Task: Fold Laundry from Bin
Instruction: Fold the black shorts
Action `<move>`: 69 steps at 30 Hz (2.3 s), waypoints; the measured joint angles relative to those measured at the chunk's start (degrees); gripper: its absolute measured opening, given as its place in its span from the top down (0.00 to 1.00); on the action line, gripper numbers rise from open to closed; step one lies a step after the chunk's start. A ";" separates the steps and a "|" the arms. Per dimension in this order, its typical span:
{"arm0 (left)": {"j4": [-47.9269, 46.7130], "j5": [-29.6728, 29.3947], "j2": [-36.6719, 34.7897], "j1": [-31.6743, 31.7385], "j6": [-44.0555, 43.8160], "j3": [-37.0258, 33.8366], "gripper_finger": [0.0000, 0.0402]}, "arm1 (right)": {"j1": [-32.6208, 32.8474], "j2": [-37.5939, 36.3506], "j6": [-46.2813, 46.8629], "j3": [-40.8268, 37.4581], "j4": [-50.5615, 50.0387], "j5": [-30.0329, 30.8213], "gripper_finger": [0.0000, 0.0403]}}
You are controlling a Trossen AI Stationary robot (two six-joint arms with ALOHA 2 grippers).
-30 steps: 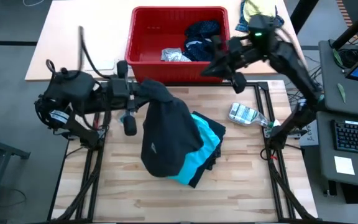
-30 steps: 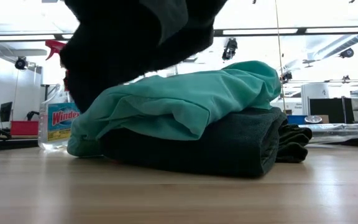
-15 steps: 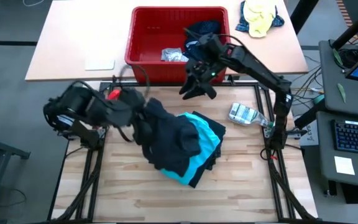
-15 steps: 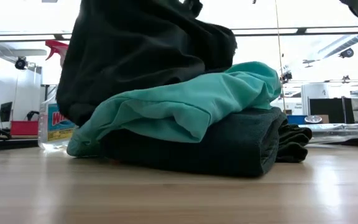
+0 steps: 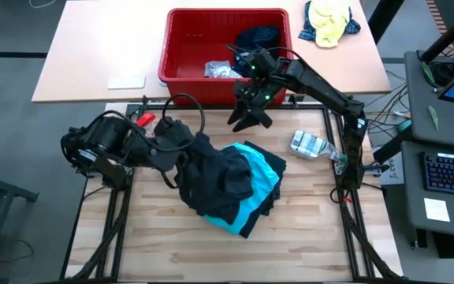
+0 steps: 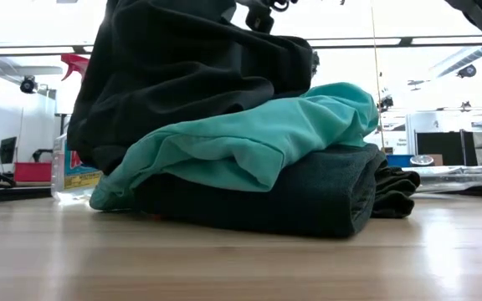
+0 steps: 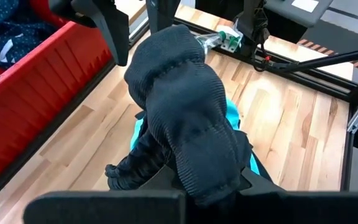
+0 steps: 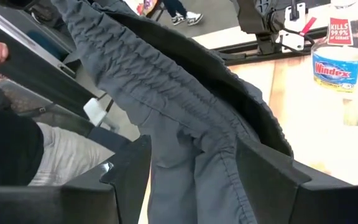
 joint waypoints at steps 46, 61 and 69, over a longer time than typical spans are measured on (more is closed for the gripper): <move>2.44 -0.35 0.15 0.00 2.87 0.00 0.98 | 0.02 -0.01 0.01 -0.07 0.03 0.06 0.46; 2.42 -1.48 0.15 0.00 3.29 -0.02 0.98 | 0.02 -0.01 -0.98 -0.07 0.04 0.08 0.46; 2.44 -2.81 0.15 0.00 4.88 -0.04 0.98 | 0.02 -0.01 -0.62 -0.07 -0.02 0.06 0.46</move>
